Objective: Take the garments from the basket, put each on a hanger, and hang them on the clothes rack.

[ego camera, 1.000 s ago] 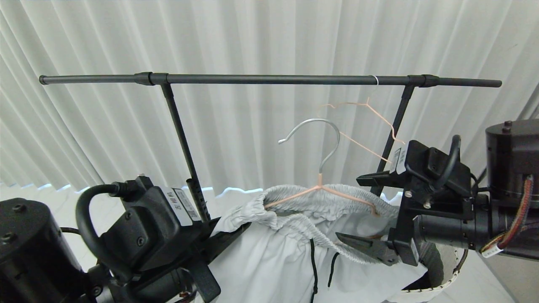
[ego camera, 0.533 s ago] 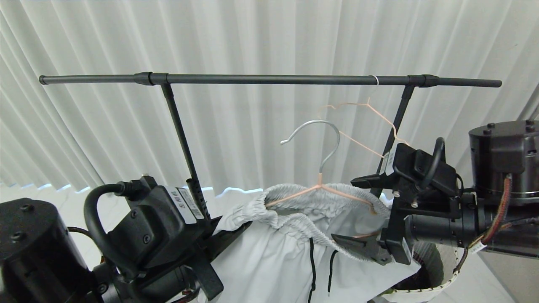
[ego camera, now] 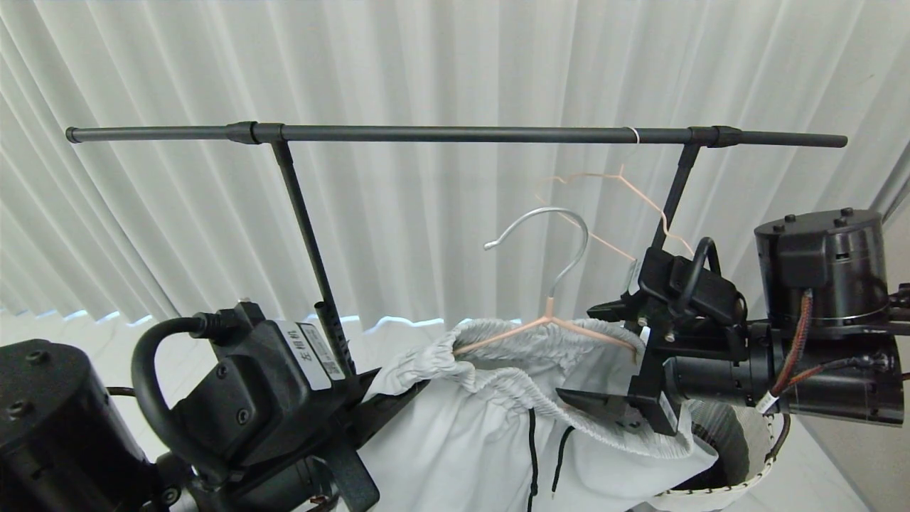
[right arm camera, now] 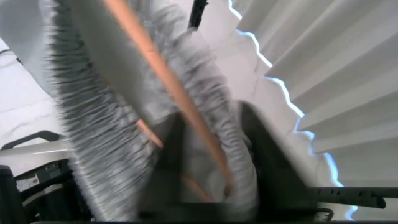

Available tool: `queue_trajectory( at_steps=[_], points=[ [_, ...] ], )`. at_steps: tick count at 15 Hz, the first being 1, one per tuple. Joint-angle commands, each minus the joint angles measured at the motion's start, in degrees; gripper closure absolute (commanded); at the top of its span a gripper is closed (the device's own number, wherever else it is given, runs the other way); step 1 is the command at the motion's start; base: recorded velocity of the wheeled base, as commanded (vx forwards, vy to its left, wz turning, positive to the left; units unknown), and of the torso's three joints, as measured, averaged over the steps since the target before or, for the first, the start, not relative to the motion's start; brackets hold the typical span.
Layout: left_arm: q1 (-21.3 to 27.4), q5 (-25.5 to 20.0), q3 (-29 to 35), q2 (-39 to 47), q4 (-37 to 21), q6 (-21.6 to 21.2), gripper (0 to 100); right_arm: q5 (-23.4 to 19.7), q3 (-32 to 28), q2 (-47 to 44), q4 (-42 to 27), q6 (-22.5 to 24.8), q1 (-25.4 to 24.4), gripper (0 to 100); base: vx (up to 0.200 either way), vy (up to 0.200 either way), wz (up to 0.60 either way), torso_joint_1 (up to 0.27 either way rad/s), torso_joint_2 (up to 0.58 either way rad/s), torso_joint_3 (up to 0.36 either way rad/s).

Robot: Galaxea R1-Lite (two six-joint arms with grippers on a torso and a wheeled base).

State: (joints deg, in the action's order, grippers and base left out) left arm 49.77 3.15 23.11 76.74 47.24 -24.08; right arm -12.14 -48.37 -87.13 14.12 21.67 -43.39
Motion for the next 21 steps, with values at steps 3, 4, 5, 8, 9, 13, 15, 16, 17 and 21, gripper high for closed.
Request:
queue_trajectory(
  at_steps=[3,4,5,8,9,13,15,16,17,21],
  points=[
    [0.2,0.0,0.0,0.0,0.0,0.0,100,0.0,0.0,-0.3,0.0,0.5,0.0,100,0.0,0.0,0.0,0.0,0.0,0.0],
    [0.2,0.0,0.0,0.0,0.0,0.0,100,0.1,0.0,-0.3,0.0,0.5,0.0,100,0.0,0.0,0.0,0.0,0.0,0.0],
    [0.2,0.0,-0.2,0.0,0.0,0.1,100,0.2,0.0,-0.1,0.1,0.6,0.1,100,0.0,0.0,0.0,0.0,0.0,0.0],
    [0.2,0.0,-0.3,-0.1,0.0,0.0,100,0.3,0.0,0.3,2.1,2.2,0.1,100,0.0,0.0,0.0,0.0,0.0,0.0],
    [0.2,0.0,-0.3,-0.1,0.0,-0.1,100,0.4,0.0,0.5,3.3,3.2,0.1,100,0.0,0.0,0.0,0.0,0.0,0.0],
    [-0.1,0.2,-0.3,0.1,0.0,-0.5,0,0.4,0.4,2.2,4.5,6.3,0.8,100,0.0,0.0,0.0,0.0,0.0,0.0],
    [-0.3,0.3,-0.3,-0.3,0.0,-0.4,0,0.4,0.4,2.9,4.6,7.5,2.8,100,0.0,0.0,0.0,0.0,0.0,0.0],
    [-0.5,0.4,-0.3,-0.3,0.0,-0.4,0,0.3,0.5,3.4,4.5,8.4,4.1,100,0.0,0.0,0.0,0.0,0.0,0.0],
    [-0.6,0.4,-0.3,-0.4,0.1,-0.3,0,0.3,0.7,3.8,4.5,8.7,5.1,100,0.0,0.0,0.0,0.0,0.0,0.0],
    [-0.6,0.4,-2.9,-3.7,0.4,-0.4,0,0.2,3.4,5.6,4.6,8.9,11.6,100,0.0,0.0,0.0,0.0,0.0,0.0]
  ],
)
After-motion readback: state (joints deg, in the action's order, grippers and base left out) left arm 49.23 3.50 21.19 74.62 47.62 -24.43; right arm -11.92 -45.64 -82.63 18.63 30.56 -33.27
